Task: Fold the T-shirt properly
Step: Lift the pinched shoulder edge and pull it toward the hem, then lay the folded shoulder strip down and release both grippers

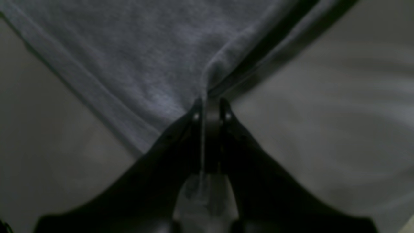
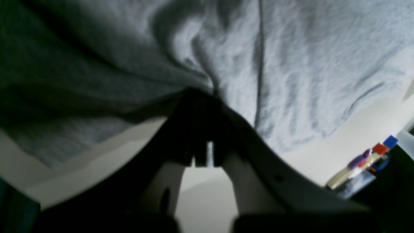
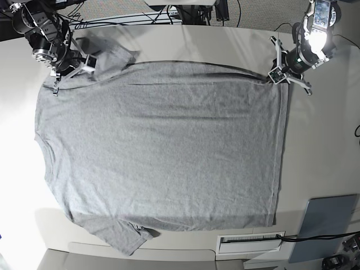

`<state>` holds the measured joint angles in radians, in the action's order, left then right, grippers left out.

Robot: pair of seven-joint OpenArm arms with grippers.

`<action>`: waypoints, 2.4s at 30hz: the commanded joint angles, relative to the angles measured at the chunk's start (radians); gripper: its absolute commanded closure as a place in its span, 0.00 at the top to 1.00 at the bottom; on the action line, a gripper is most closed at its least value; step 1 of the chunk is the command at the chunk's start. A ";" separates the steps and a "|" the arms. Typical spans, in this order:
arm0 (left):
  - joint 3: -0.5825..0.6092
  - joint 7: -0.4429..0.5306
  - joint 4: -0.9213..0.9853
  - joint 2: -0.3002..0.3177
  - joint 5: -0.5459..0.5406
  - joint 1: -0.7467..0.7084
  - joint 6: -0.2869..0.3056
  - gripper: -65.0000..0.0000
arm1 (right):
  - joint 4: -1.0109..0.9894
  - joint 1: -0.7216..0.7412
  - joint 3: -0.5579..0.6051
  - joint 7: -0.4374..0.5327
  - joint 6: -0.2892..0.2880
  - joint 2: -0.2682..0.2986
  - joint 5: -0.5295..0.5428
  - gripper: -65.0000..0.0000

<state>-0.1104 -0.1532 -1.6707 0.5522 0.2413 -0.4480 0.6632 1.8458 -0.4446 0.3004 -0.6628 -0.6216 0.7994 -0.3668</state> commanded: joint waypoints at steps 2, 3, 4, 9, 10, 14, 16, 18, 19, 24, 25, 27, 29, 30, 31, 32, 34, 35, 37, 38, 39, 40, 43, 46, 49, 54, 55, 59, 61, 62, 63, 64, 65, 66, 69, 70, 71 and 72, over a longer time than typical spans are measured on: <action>0.000 -0.060 -0.037 0.034 0.002 -0.059 0.035 0.00 | 0.042 -0.044 -0.032 -0.021 -0.006 0.034 0.006 0.00; -0.003 -0.065 -0.057 0.042 -0.006 -0.080 0.035 0.00 | 0.060 -0.068 -0.050 -0.026 -0.006 0.035 0.011 0.00; -0.007 -0.078 -0.075 0.050 -0.017 -0.100 0.022 0.00 | 0.079 -0.094 -0.072 -0.030 -0.006 0.035 0.016 0.00; -0.058 -0.121 -0.143 0.060 -0.113 -0.196 0.014 0.00 | 0.176 -0.229 -0.216 -0.050 -0.006 0.034 0.108 0.00; -0.071 -0.121 -0.155 0.060 -0.127 -0.218 0.021 0.00 | 0.192 -0.258 -0.243 -0.055 -0.007 0.034 0.118 0.00; -0.133 -0.121 -0.197 0.060 -0.163 -0.302 0.035 0.00 | 0.244 -0.377 -0.320 -0.071 -0.007 0.034 0.120 0.00; -0.171 -0.119 -0.211 0.060 -0.191 -0.343 0.035 0.00 | 0.262 -0.428 -0.338 -0.077 -0.007 0.027 0.120 0.00; -0.201 -0.119 -0.219 0.060 -0.218 -0.375 0.035 0.00 | 0.275 -0.460 -0.341 -0.086 -0.007 0.023 0.120 0.00; -0.213 -0.117 -0.223 0.060 -0.225 -0.388 0.035 0.00 | 0.282 -0.474 -0.341 -0.091 -0.007 0.023 0.120 0.00; -0.226 -0.116 -0.240 0.060 -0.227 -0.436 0.035 0.00 | 0.307 -0.512 -0.341 -0.131 -0.006 0.023 0.120 0.00; -0.226 -0.116 -0.241 0.060 -0.227 -0.440 0.035 0.00 | 0.312 -0.523 -0.341 -0.138 -0.006 0.023 0.120 0.00; -0.226 -0.116 -0.241 0.060 -0.227 -0.450 0.035 0.00 | 0.327 -0.538 -0.341 -0.151 -0.006 0.023 0.119 0.00; -0.226 -0.116 -0.241 0.060 -0.227 -0.449 0.035 0.00 | 0.343 -0.542 -0.341 -0.165 0.001 0.023 0.117 0.00; -0.226 -0.116 -0.241 0.061 -0.227 -0.447 0.035 0.00 | 0.349 -0.541 -0.342 -0.165 0.029 0.023 0.102 0.00; -0.227 -0.116 -0.241 0.061 -0.227 -0.446 0.026 0.00 | 0.354 -0.538 -0.342 -0.164 0.066 0.023 0.081 0.00; -0.227 -0.116 -0.241 0.061 -0.227 -0.443 0.003 0.00 | 0.359 -0.533 -0.345 -0.164 0.100 0.023 0.057 0.00; -0.227 -0.117 -0.241 0.061 -0.227 -0.423 -0.035 0.00 | 0.360 -0.499 -0.351 -0.163 0.135 0.024 0.018 0.00; -0.227 -0.117 -0.241 0.060 -0.227 -0.411 -0.043 0.00 | 0.360 -0.480 -0.350 -0.162 0.150 0.024 0.000 0.00; -0.227 -0.117 -0.241 0.060 -0.227 -0.383 -0.046 0.00 | 0.359 -0.438 -0.350 -0.136 0.171 0.024 -0.005 0.00; -0.227 -0.117 -0.241 0.060 -0.227 -0.367 -0.046 0.00 | 0.358 -0.415 -0.350 -0.123 0.172 0.023 -0.003 0.00; -0.227 -0.119 -0.241 0.060 -0.227 -0.351 -0.048 0.00 | 0.358 -0.390 -0.350 -0.121 0.172 0.023 0.010 0.00; -0.227 -0.121 -0.241 0.060 -0.227 -0.338 -0.063 0.00 | 0.357 -0.365 -0.349 -0.122 0.174 0.023 0.024 0.00; -0.227 -0.121 -0.236 0.060 -0.226 -0.301 -0.124 0.00 | 0.326 -0.288 -0.347 -0.101 0.177 0.023 0.069 0.00; -0.226 -0.119 -0.212 0.060 -0.227 -0.251 -0.112 0.00 | 0.260 -0.211 -0.347 -0.063 0.177 0.023 0.125 0.00; -0.226 -0.118 -0.182 0.060 -0.227 -0.204 -0.109 0.00 | 0.195 -0.135 -0.332 -0.046 0.177 0.023 0.159 0.00; -0.225 -0.116 -0.130 0.060 -0.238 -0.124 -0.108 0.00 | 0.124 -0.012 -0.235 -0.043 0.176 0.023 0.159 0.00; -0.225 -0.116 -0.121 0.060 -0.250 -0.109 -0.105 0.00 | 0.111 0.014 -0.208 -0.042 0.177 0.023 0.154 0.00; -0.225 -0.116 -0.098 0.052 -0.266 -0.064 -0.086 0.00 | 0.061 0.113 -0.110 -0.040 0.178 0.023 0.099 0.00; -0.225 -0.116 -0.086 0.041 -0.266 -0.046 -0.087 0.00 | 0.047 0.156 -0.077 -0.041 0.179 0.023 0.080 0.00; -0.224 -0.116 -0.079 0.034 -0.269 -0.036 -0.086 0.00 | 0.043 0.175 -0.065 -0.041 0.185 0.023 0.080 0.00; -0.217 -0.116 -0.073 0.030 -0.269 -0.029 -0.087 0.00 | 0.043 0.191 -0.058 -0.041 0.190 0.023 0.081 0.00; -0.205 -0.116 -0.067 0.029 -0.269 -0.021 -0.087 0.00 | 0.043 0.203 -0.056 -0.040 0.193 0.023 0.082 0.00; -0.187 -0.117 -0.063 0.030 -0.266 -0.015 -0.087 0.00 | 0.043 0.216 -0.056 -0.040 0.193 0.023 0.082 0.00; -0.170 -0.117 -0.060 0.030 -0.256 -0.009 -0.089 0.00 | 0.043 0.227 -0.056 -0.039 0.193 0.024 0.082 0.00; -0.112 -0.124 -0.060 0.029 -0.226 0.015 -0.131 0.00 | 0.043 0.244 -0.056 -0.034 0.193 0.023 0.082 0.00; -0.096 -0.136 -0.060 0.030 -0.223 0.025 -0.153 0.00 | 0.043 0.245 -0.056 -0.031 0.193 0.023 0.082 0.00; -0.082 -0.150 -0.060 0.030 -0.219 0.038 -0.168 0.00 | 0.043 0.245 -0.056 -0.027 0.193 0.023 0.082 0.00; -0.073 -0.166 -0.060 0.030 -0.219 0.051 -0.184 0.00 | 0.043 0.245 -0.056 -0.024 0.193 0.023 0.082 0.00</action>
<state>-0.1741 -0.3340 -1.7164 0.5625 0.0227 -0.4034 0.4927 1.8778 -0.2119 0.2565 -0.6937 -0.4446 0.7982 -0.2642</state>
